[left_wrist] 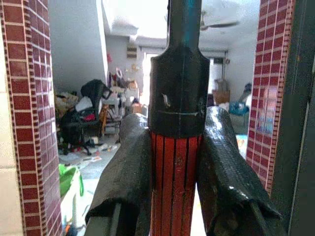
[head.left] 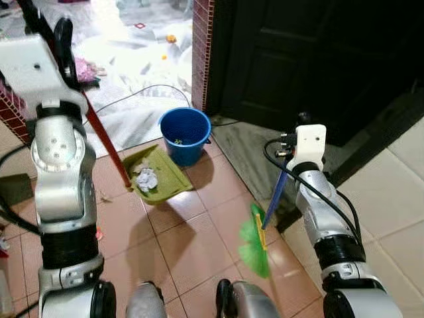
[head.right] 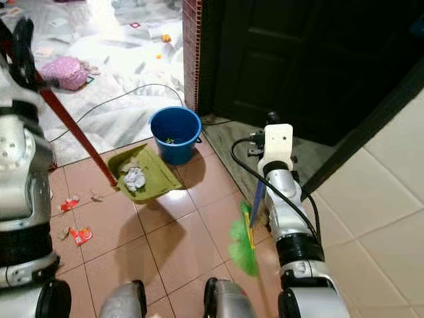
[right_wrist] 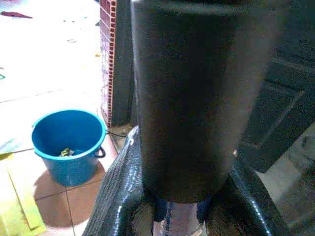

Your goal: Sweep floor

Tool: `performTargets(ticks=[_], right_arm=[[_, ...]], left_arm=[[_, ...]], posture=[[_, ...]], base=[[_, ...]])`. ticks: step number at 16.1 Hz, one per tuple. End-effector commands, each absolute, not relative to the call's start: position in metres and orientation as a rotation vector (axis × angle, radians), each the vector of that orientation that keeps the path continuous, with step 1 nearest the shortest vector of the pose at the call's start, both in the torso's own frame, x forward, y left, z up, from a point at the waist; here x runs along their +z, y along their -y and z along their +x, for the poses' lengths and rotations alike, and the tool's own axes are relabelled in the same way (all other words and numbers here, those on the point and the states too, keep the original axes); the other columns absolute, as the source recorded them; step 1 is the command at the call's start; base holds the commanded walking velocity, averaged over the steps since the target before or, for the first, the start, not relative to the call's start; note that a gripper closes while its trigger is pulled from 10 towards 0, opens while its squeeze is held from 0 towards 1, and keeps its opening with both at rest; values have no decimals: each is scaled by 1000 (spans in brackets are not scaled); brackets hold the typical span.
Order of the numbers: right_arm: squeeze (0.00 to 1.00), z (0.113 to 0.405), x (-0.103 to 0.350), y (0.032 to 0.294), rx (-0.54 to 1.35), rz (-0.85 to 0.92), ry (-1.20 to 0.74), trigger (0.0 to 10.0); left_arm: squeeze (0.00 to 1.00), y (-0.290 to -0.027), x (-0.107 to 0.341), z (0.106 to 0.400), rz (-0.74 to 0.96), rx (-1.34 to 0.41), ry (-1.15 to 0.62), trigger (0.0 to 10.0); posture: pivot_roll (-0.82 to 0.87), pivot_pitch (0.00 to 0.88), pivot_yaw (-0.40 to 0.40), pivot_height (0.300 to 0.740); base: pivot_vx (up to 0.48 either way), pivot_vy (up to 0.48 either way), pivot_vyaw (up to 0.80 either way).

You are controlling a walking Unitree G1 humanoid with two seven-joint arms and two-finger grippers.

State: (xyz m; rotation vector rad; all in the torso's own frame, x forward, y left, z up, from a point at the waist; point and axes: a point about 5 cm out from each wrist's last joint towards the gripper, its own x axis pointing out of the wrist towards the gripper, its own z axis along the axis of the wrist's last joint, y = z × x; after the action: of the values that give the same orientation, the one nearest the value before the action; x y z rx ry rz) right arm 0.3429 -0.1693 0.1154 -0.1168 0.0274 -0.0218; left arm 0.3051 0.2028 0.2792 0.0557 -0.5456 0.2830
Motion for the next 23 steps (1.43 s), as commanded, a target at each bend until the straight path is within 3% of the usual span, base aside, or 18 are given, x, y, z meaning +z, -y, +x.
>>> performTargets(ticks=[1,15,23], right_arm=[[0,346,121,168,-18,-100,-6,10000],[0,343,112,162,24,-92,-34,10000],[0,343,112,160,36,-91,-30,10000]], left_arm=[[0,-201,300,302,51,286,647,10000],[0,-209,318,305,48,346,702,10000],[0,-212,320,307,130,370,735,10000]], posture=[[-20,130,-41,740],[-17,126,-58,740],[-23,124,-50,740]], base=[[461,0,0],[456,0,0],[454,0,0]])
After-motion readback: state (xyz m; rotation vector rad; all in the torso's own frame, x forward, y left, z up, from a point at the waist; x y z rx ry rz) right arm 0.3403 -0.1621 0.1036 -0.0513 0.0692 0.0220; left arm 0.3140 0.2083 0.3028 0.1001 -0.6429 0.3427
